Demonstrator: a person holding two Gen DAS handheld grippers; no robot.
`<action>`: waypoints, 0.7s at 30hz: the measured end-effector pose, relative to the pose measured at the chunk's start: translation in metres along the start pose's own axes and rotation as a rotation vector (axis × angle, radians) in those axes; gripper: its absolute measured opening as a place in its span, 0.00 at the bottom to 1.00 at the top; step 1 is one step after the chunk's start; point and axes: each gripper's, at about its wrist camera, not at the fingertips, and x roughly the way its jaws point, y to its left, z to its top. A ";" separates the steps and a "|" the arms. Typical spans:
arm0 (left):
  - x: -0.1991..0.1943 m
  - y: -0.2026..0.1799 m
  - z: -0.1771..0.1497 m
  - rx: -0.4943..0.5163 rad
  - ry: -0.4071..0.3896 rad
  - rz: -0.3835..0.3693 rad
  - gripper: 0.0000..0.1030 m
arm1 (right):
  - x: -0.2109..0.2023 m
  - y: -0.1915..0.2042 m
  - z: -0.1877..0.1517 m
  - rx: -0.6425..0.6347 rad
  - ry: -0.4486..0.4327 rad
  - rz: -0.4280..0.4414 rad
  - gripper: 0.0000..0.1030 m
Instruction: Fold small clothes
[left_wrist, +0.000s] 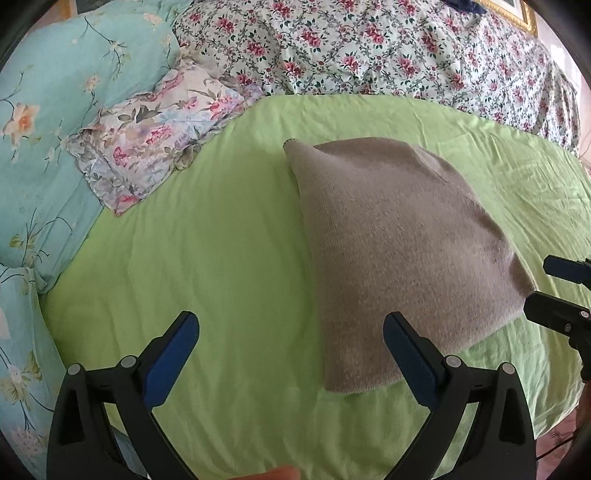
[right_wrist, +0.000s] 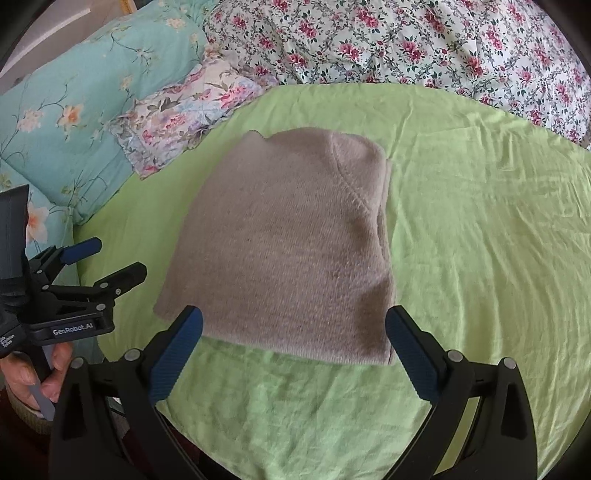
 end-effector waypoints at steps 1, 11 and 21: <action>0.001 0.000 0.001 -0.002 0.002 0.001 0.97 | 0.001 0.000 0.001 0.001 0.001 0.002 0.96; 0.014 0.000 0.009 -0.027 0.030 -0.014 0.97 | 0.011 0.000 0.017 0.015 0.009 0.013 0.96; 0.025 0.001 0.016 -0.048 0.049 -0.005 0.97 | 0.023 -0.009 0.023 0.047 0.024 0.025 0.96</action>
